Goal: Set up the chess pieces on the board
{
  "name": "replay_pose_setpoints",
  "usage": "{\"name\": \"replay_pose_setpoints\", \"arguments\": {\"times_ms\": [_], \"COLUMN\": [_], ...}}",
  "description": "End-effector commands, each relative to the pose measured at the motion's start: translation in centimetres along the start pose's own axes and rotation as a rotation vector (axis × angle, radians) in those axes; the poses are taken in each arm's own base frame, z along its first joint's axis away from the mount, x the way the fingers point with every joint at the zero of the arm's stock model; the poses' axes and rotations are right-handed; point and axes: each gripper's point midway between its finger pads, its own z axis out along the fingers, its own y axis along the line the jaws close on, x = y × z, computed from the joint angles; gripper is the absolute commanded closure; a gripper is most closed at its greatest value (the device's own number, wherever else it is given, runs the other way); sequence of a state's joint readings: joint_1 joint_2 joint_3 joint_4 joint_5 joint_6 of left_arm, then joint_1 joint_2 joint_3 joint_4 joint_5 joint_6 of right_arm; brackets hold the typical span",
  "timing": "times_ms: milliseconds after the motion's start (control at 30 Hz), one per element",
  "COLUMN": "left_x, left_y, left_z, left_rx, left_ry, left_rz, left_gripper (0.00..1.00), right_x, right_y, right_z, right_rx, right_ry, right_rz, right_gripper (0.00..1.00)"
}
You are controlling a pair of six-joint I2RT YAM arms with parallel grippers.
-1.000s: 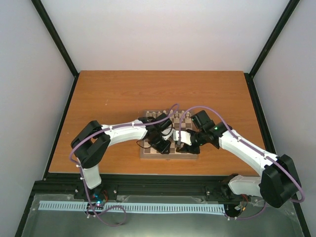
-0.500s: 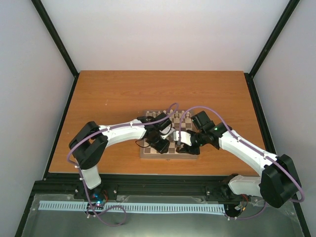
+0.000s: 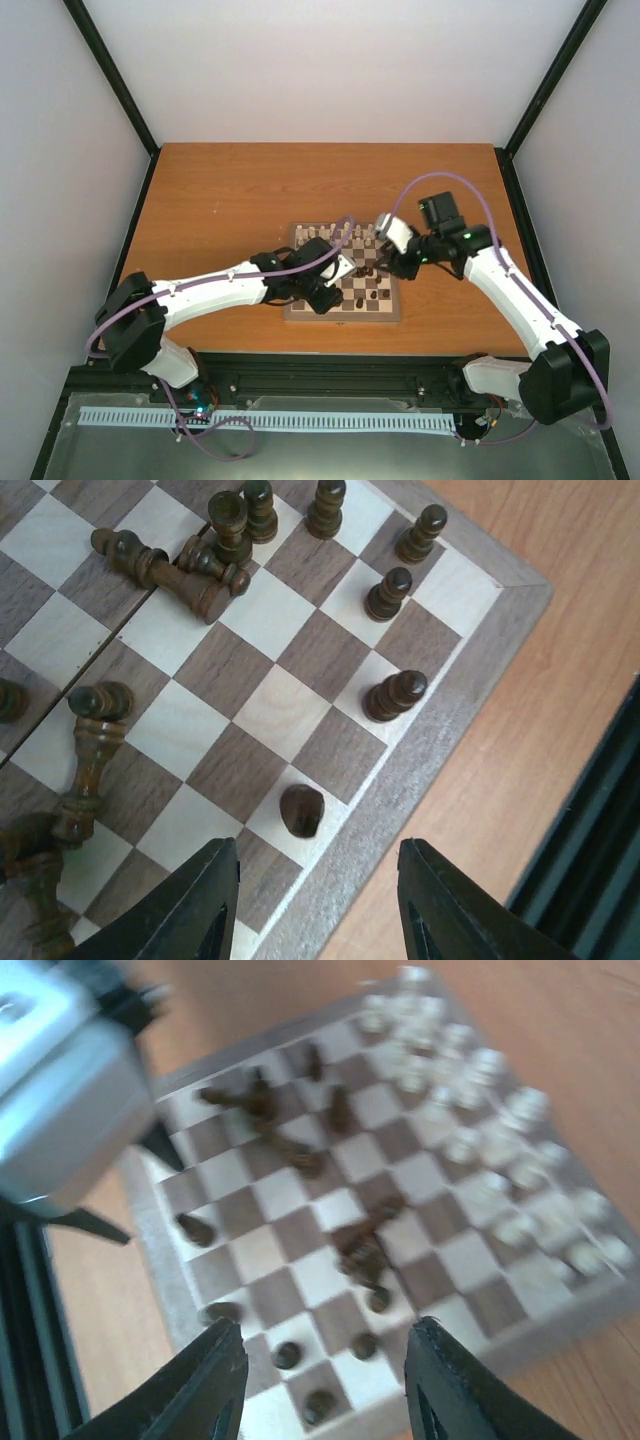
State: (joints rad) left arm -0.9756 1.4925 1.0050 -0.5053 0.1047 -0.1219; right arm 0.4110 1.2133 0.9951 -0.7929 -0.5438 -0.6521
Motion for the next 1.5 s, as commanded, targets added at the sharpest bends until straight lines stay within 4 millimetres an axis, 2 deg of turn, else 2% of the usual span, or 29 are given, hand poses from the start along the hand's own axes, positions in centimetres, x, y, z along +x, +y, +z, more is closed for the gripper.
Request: {"name": "replay_pose_setpoints", "arguments": {"times_ms": [0, 67, 200, 500, 733, 833, 1000, 1133, 1233, 1467], "left_x": [-1.0, -0.9, -0.6, -0.4, -0.5, -1.1, -3.9, -4.7, -5.2, -5.6], "left_y": [0.6, 0.7, 0.5, 0.3, -0.1, -0.6, -2.3, -3.8, -4.9, -6.3], "left_z": [1.4, 2.0, 3.0, 4.0, 4.3, 3.6, 0.7, -0.7, -0.5, 1.7], "left_rx": [-0.060, -0.069, -0.061, -0.047, -0.031, -0.023, 0.002, -0.004, 0.010, 0.030], "left_ry": [-0.014, -0.003, 0.010, 0.024, 0.037, 0.031, -0.061, -0.069, -0.069, -0.025], "left_rz": [0.057, 0.055, 0.058, 0.055, 0.057, 0.063, 0.099, 0.180, 0.223, 0.293], "left_gripper": [0.53, 0.55, 0.58, 0.73, 0.90, 0.95, 0.97, 0.97, 0.97, 0.97], "right_x": [1.6, 3.0, 5.0, 5.1, 5.3, 5.3, 6.3, 7.5, 7.9, 8.1], "right_y": [-4.8, -5.9, -6.5, -6.8, -6.8, -7.1, -8.7, -9.4, -9.6, -9.7], "right_z": [-2.6, -2.9, -2.9, -3.0, -3.0, -3.2, -3.8, -4.0, -4.2, -4.8], "right_rx": [0.101, 0.124, 0.157, 0.173, 0.178, 0.197, 0.265, 0.258, 0.245, 0.259], "right_ry": [-0.032, -0.037, -0.020, -0.028, -0.023, -0.023, -0.006, 0.004, -0.004, -0.021], "right_rz": [0.326, 0.390, 0.424, 0.421, 0.415, 0.418, 0.478, 0.542, 0.566, 0.573], "right_gripper": [0.56, 0.56, 0.56, 0.56, 0.56, 0.56, 0.57, 0.58, 0.59, 0.59]}}
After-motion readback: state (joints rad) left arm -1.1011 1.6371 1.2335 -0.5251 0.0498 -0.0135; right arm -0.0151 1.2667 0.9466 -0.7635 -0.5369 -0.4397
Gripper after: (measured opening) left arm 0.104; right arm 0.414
